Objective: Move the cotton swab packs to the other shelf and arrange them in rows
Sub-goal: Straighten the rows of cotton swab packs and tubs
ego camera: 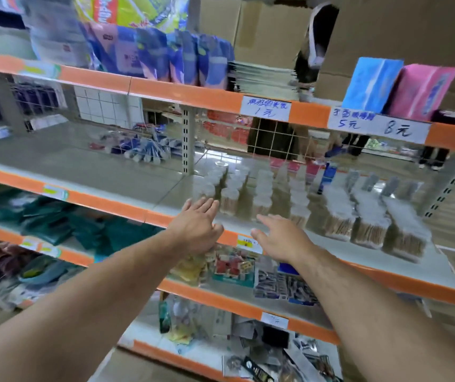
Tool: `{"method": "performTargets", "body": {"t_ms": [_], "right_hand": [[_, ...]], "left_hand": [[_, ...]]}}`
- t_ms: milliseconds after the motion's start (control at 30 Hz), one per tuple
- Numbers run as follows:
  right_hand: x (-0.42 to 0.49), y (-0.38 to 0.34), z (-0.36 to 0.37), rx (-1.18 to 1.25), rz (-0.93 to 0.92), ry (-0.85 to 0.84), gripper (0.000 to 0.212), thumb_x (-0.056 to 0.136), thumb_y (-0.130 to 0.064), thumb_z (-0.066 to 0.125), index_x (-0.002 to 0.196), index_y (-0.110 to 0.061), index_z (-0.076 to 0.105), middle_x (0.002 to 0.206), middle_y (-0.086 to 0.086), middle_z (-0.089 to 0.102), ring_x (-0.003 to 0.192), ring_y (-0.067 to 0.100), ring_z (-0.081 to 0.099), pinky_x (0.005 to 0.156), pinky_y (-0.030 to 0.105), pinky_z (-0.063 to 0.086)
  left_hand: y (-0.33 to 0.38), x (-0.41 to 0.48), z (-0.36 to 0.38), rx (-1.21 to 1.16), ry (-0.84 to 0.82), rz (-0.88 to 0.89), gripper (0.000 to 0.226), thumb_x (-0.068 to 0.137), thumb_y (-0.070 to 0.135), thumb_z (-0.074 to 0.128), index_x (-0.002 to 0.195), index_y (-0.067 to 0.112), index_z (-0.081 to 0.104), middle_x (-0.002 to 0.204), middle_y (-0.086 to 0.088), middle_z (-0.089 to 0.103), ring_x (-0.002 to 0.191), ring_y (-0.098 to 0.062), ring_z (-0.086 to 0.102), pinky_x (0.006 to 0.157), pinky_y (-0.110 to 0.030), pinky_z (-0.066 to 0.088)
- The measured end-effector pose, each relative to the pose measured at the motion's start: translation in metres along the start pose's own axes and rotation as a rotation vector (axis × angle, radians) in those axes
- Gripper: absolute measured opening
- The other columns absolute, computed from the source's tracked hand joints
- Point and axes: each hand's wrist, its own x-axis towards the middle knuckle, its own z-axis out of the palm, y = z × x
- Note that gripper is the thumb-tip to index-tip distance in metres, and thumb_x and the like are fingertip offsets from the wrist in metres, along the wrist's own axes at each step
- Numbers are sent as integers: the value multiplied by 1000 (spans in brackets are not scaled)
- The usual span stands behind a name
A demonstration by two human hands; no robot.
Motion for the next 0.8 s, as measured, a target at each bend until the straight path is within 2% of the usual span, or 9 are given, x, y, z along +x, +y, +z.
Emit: {"method": "performTargets", "body": {"t_ms": [133,233,333,433,567,633,733,800], "right_hand": [[50,-45,2,27,64,-12,62,100,-53,40,154,-24,29,160,3,26,147,21,24,115,36,25],[80,-71,2,5,91,-14,59,100,-50,42,151,-20,35,155,4,35,142,24,34,111,38,33],[106,-90,5,-18,123,-1,52,98,-50,45,138,-17,51,141,8,52,126,28,50,98,39,46],[126,-103,5,-69,141,23,45,96,-45,49,128,-14,59,129,8,60,117,29,56,92,40,51],[151,-119,4,-200,144,30,19,92,-28,57,105,-20,68,102,4,68,87,25,61,69,29,51],[164,-125,8,-210,142,29,15,89,-22,58,101,-20,67,98,4,67,81,24,61,69,29,53],[179,-133,13,-184,124,9,19,89,-24,59,107,-18,62,102,3,61,91,24,61,79,32,54],[188,-136,15,-184,118,-5,17,89,-26,59,105,-19,57,97,2,55,93,24,59,80,33,53]], "left_hand": [[-60,39,-6,29,-20,16,69,100,45,26,158,15,6,166,-2,5,152,-16,1,123,-41,-3],[-90,60,-11,46,-36,39,69,100,45,25,158,14,6,166,-2,6,152,-17,2,123,-42,1],[-109,73,-13,43,-43,54,68,100,43,25,158,13,7,165,-4,8,152,-18,2,123,-42,0],[-122,83,-11,44,-63,63,67,101,44,25,158,13,10,165,-4,10,152,-18,4,123,-43,1],[-135,92,-9,13,-64,58,58,101,40,27,153,13,29,160,-5,28,149,-17,15,121,-40,5],[-141,96,-8,-8,-56,56,53,100,38,29,145,13,40,152,-6,39,145,-18,24,119,-38,9],[-147,100,-4,-47,-56,42,49,98,37,31,136,12,49,144,-7,48,139,-19,35,117,-37,15],[-150,103,-3,-58,-58,36,52,93,39,29,131,12,53,138,-7,54,133,-19,42,116,-37,18]]}}
